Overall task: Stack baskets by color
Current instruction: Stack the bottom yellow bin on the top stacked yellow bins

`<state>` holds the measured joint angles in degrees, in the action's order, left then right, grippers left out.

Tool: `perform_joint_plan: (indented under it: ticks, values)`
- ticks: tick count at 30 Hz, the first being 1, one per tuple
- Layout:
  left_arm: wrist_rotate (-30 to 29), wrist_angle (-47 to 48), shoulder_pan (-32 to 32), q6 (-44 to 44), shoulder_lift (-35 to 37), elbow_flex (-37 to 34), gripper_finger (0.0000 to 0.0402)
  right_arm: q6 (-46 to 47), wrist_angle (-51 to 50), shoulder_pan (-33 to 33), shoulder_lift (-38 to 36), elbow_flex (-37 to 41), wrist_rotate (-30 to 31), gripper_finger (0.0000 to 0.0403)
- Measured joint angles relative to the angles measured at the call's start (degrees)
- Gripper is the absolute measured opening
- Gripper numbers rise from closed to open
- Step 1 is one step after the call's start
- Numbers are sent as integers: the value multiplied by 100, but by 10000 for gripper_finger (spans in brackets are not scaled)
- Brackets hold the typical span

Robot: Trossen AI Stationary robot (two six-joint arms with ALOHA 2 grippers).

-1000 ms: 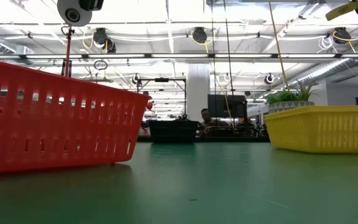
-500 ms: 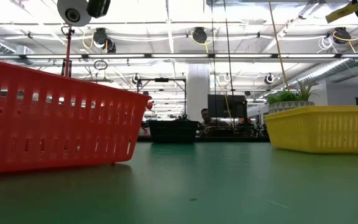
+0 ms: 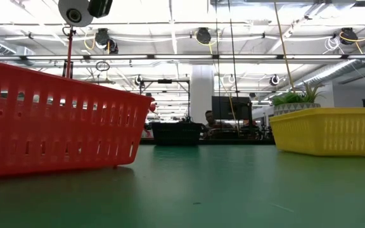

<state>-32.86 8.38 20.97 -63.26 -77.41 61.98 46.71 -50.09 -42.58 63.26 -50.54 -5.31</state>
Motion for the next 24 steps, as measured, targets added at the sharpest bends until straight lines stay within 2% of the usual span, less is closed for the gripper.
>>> perform_joint_plan:
  ticks: [16,24]
  values:
    - [0,0,92,5,0,0,140,-412,-2385,703,25,-2847,99,3]
    - [0,1,92,18,0,0,140,-986,-3531,1237,528,-4423,92,2]
